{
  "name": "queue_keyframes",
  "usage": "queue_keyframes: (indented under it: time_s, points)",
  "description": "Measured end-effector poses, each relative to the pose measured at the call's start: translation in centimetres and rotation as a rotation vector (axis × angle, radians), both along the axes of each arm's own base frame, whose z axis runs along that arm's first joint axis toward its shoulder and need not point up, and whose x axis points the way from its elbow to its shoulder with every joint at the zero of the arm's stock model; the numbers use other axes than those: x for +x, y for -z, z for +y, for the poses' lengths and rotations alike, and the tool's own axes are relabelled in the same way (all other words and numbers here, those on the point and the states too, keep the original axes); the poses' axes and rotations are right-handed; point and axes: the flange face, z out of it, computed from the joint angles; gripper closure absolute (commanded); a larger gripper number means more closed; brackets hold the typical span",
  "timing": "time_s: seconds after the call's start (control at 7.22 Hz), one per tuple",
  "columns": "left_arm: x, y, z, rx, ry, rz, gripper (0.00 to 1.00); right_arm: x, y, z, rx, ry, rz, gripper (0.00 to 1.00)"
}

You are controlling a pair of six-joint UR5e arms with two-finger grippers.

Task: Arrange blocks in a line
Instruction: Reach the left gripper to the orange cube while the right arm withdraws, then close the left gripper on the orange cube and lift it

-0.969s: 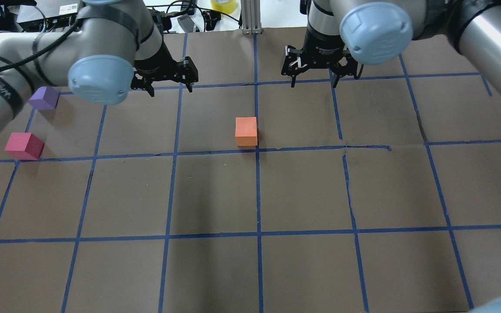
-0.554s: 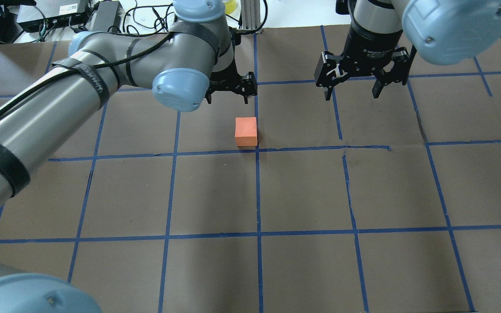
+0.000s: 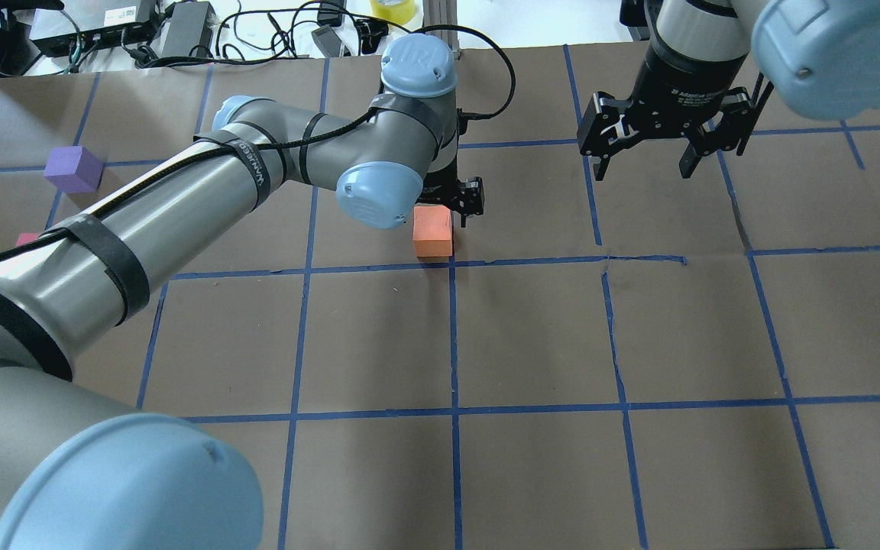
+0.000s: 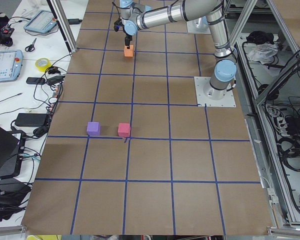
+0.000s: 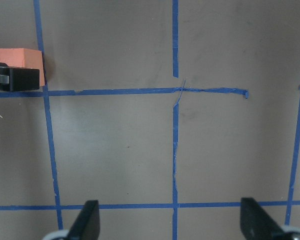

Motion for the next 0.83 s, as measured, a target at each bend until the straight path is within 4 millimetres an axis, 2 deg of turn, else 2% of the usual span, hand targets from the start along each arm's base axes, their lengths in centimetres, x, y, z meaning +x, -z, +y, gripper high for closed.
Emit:
queue_keyframes:
  time_s: [0.42, 0.55, 0.69, 0.83]
  points:
    - [-0.2, 3.7, -0.6, 0.015, -0.003, -0.009, 0.0, -0.1, -0.3, 0.0, -0.006, 0.002, 0.003, 0.0]
    - [-0.3, 4.3, -0.8, 0.01, -0.003, -0.008, 0.05, -0.2, -0.5, 0.0, -0.011, 0.0, 0.005, 0.0]
    - [-0.3, 4.9, -0.9, 0.007, -0.002, -0.008, 0.5, -0.3, -0.7, 0.1, -0.014, -0.006, 0.008, 0.0]
    - [-0.4, 5.1, -1.1, 0.001, 0.0, -0.006, 0.85, -0.5, -0.8, 0.3, -0.015, -0.019, 0.025, 0.0]
